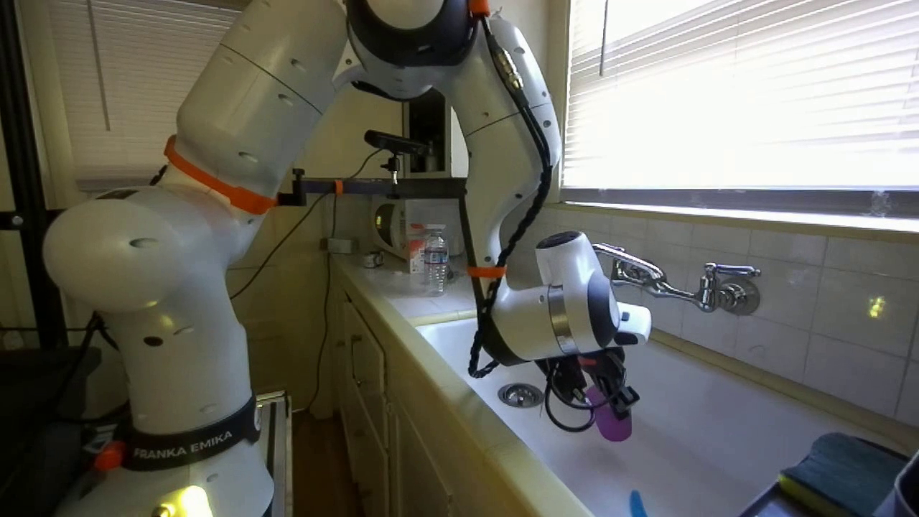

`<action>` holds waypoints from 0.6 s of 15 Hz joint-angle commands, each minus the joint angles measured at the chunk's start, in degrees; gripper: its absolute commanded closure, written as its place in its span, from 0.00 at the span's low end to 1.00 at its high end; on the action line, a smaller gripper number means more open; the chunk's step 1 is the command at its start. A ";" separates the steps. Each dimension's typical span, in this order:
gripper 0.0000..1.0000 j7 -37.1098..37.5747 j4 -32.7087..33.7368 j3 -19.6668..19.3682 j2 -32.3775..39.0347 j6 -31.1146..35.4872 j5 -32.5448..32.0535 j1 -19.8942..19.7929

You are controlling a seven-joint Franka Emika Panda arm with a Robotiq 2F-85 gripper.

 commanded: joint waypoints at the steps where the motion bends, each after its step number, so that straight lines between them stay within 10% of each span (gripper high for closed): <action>1: 0.99 2.73 -1.42 2.84 0.59 -0.20 2.51 -3.22; 3: 0.99 -6.45 -4.40 5.63 0.20 -0.14 15.11 -4.62; 9: 0.99 -3.86 -3.97 23.83 2.67 -9.54 13.42 -22.10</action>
